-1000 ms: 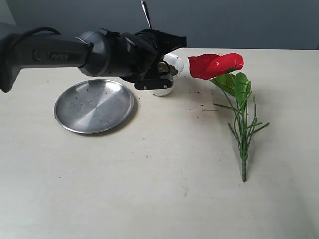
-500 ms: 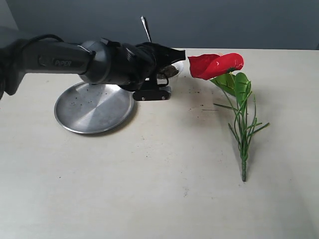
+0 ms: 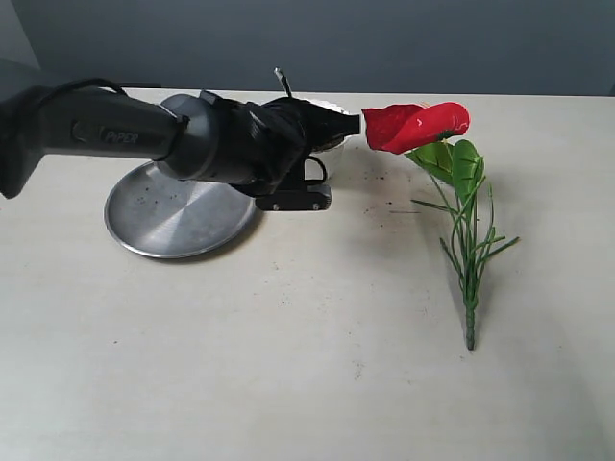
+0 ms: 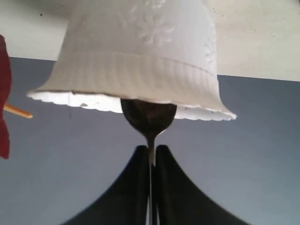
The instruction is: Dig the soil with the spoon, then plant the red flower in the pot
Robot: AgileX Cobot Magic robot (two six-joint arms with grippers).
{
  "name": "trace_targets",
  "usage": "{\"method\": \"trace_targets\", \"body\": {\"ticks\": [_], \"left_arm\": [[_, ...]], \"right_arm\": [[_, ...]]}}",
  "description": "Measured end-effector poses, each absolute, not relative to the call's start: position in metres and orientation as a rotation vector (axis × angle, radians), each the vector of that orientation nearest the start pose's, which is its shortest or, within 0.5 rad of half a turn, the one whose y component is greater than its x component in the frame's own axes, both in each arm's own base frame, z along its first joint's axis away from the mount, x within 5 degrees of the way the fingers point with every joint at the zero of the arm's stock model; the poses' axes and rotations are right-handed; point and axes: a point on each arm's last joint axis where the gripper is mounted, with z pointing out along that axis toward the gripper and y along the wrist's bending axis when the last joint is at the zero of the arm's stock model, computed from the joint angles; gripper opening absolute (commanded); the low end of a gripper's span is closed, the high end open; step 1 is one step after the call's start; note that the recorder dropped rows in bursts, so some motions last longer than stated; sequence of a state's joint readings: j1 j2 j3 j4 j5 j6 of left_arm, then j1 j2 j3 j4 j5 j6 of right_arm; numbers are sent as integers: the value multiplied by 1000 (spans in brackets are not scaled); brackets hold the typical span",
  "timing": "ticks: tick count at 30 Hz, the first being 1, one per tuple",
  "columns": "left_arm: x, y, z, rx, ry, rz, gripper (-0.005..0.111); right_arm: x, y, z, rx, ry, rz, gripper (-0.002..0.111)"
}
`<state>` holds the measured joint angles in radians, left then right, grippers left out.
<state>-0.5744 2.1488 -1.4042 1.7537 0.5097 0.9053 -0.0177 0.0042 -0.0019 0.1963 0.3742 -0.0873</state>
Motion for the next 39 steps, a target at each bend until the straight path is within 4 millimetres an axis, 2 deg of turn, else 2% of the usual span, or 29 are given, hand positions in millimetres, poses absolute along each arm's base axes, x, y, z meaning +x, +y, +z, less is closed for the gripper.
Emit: {"method": "trace_targets", "body": {"ticks": [7, 14, 19, 24, 28, 35, 39], "left_arm": [[414, -211, 183, -2687, -290, -1742, 0], [416, -212, 196, -2674, -325, -1795, 0], [416, -210, 199, -2687, -486, -1833, 0], [411, -217, 200, -2686, -572, -1863, 0], [409, -220, 201, -2694, -741, -1895, 0], [410, -214, 204, -2611, -914, -1947, 0], [408, -214, 202, -2631, -1057, -1919, 0]], "right_arm": [[53, 6, 181, 56, 1854, 120, 0], [53, 6, 181, 56, 1854, 120, 0], [53, 6, 181, 56, 1854, 120, 0], [53, 6, 181, 56, 1854, 120, 0], [53, 6, 181, 56, 1854, 120, 0], [53, 6, 181, 56, 1854, 120, 0], [53, 6, 181, 56, 1854, 120, 0]]}}
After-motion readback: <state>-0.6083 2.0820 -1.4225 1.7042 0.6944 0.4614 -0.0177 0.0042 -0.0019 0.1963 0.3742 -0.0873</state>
